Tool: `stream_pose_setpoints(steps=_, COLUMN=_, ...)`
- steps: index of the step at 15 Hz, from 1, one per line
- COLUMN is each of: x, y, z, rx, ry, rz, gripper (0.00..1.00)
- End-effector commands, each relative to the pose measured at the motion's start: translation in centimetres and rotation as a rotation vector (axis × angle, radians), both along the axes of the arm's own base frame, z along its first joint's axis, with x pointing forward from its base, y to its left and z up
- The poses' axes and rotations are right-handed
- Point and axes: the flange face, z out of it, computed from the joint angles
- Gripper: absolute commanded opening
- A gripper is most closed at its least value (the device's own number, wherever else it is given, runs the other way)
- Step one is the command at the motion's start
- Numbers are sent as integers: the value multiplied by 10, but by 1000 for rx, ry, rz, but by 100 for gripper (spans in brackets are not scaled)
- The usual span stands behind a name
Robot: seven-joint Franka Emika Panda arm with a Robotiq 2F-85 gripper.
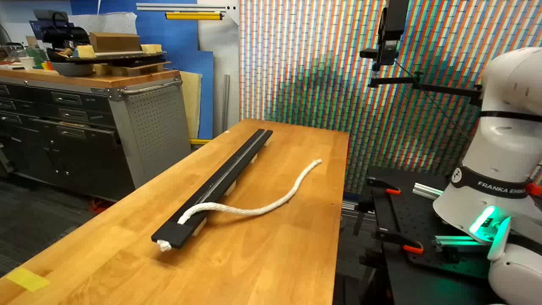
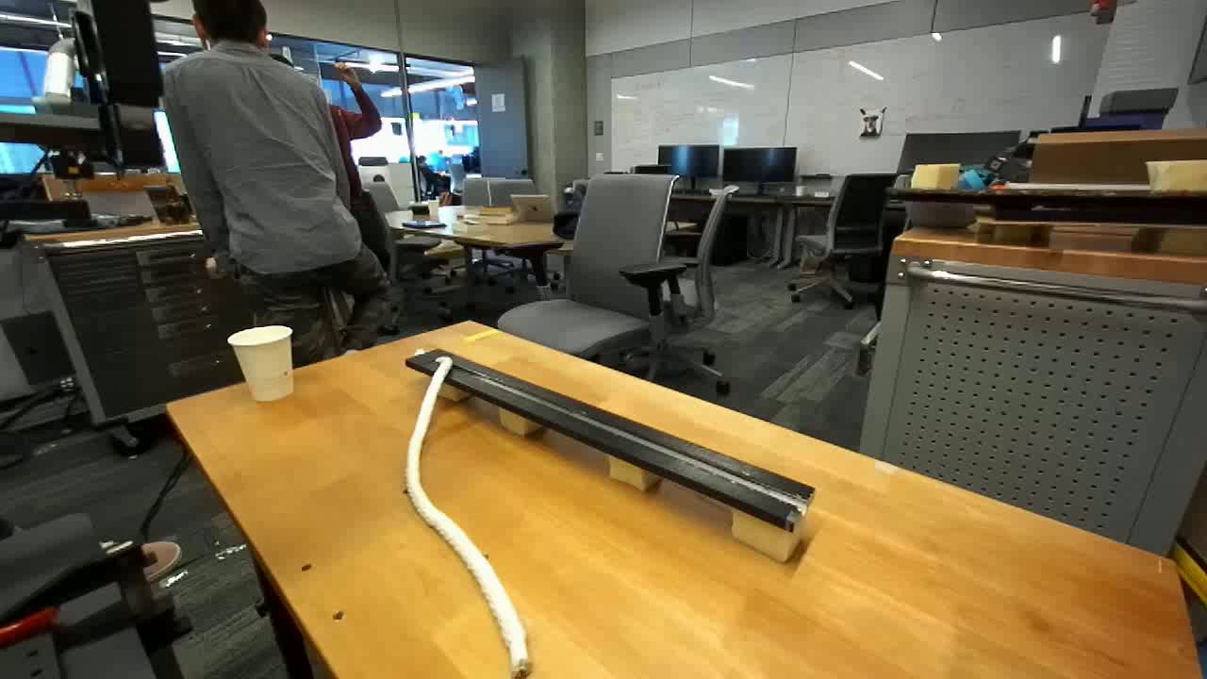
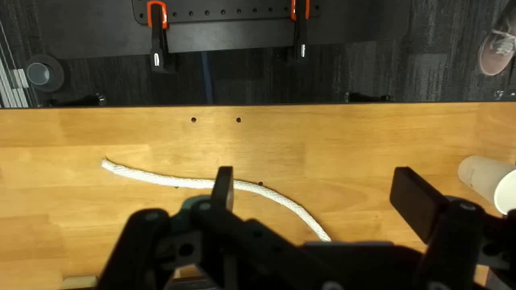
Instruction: Straighten the white string on the black object
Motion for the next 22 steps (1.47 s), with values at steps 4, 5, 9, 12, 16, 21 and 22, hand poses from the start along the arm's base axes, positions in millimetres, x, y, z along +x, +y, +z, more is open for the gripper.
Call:
stream_pose_setpoints(steps=4, x=0, y=0, z=5, rx=1, ry=-11, rz=1, gripper=100)
stream_pose_setpoints(steps=5, x=0, y=0, z=5, rx=1, ry=-11, rz=1, gripper=100)
stream_pose_setpoints(steps=9, x=0, y=0, z=5, rx=1, ry=-11, rz=1, gripper=100)
stream_pose_setpoints(steps=12, x=3, y=0, z=2, rx=5, ry=-37, rz=-30, gripper=100)
stream_pose_setpoints(steps=16, x=24, y=-5, z=-5, rx=14, ry=-175, rz=-137, gripper=100)
stream_pose_setpoints(steps=21, x=51, y=-20, z=-18, rx=-7, ry=-311, rz=-241, gripper=100)
stream_pose_setpoints(steps=22, x=58, y=-26, z=-20, rx=-13, ry=-329, rz=-259, gripper=100)
